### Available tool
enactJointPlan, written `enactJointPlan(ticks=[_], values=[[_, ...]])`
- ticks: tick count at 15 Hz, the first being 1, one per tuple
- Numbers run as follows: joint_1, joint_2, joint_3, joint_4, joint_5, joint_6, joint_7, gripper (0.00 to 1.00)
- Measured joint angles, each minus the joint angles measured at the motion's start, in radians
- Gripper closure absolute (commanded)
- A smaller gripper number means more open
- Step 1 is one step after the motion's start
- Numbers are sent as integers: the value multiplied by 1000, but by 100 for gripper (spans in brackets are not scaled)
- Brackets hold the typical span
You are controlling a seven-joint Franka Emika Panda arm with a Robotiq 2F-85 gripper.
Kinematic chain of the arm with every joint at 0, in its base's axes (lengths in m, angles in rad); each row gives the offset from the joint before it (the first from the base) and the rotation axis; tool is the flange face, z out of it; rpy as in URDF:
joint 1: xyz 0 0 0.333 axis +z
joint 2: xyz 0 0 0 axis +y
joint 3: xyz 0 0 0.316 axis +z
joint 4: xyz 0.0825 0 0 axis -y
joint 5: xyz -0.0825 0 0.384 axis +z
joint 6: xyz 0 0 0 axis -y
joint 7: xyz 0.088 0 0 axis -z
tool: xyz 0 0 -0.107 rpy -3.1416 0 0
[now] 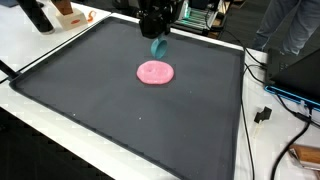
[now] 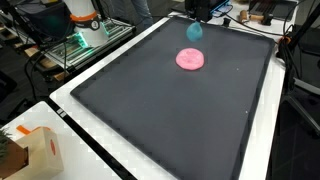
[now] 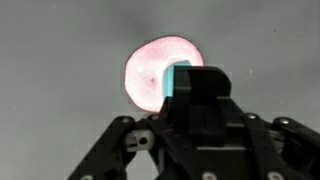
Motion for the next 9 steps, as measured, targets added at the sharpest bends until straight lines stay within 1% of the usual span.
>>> enactJointPlan(ticks=[3, 6, 7, 9], values=[[15, -13, 6, 9, -40, -38, 59, 75], [19, -18, 13, 25, -55, -74, 89, 75], [20, -19, 15, 28, -59, -81, 96, 50], [19, -18, 16, 29, -60, -82, 97, 50]])
